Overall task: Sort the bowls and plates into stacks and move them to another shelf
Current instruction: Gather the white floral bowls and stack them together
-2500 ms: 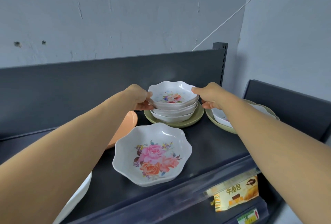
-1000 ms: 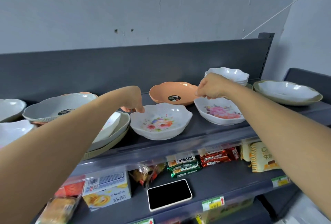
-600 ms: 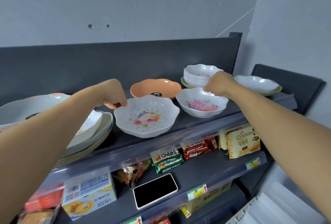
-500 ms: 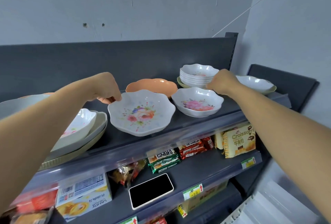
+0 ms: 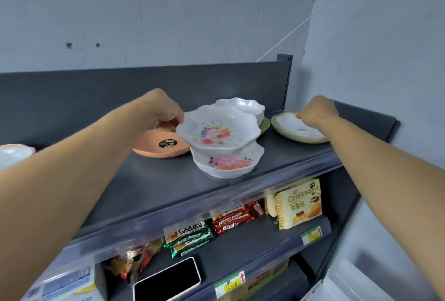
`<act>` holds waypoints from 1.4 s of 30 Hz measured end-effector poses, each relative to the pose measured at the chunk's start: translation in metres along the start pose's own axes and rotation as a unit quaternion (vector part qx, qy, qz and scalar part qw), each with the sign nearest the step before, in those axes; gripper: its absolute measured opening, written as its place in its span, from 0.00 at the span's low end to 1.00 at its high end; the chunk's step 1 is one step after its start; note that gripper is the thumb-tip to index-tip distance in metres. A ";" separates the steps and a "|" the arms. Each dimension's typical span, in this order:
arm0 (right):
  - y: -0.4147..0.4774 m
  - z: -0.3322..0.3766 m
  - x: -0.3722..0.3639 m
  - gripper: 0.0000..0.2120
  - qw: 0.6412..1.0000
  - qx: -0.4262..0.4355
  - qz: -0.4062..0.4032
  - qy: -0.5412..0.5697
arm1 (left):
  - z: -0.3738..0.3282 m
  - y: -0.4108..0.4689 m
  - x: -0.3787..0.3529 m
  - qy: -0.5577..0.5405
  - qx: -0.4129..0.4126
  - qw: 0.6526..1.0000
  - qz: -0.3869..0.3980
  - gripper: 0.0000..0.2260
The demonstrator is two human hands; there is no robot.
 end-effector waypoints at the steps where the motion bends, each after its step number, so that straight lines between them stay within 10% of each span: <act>1: 0.006 -0.008 0.001 0.09 1.000 -0.007 -0.003 0.000 | -0.003 0.001 -0.010 0.003 -0.001 1.000 -0.001 0.09; 29: 0.048 -0.056 -0.005 0.13 0.986 -0.147 -0.049 0.066 | 0.021 0.018 -0.050 0.027 0.098 0.994 0.048 0.05; 37: 0.005 -0.001 0.031 0.02 0.986 -0.074 -0.054 0.141 | 0.030 0.008 -0.051 0.007 0.103 0.992 0.073 0.05; 42: -0.035 0.043 0.024 0.13 0.987 -0.008 0.008 0.160 | 0.035 0.000 -0.032 -0.007 0.077 0.996 0.040 0.05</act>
Point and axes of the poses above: each hand's wrist, its own y-axis towards the middle knuckle, its own x-axis out of the back of the hand, z = x × y, the point moved 3 cm from there along y, towards the middle knuckle, and after that the axes turned 10 degrees about -y, right-handed, at the moved point
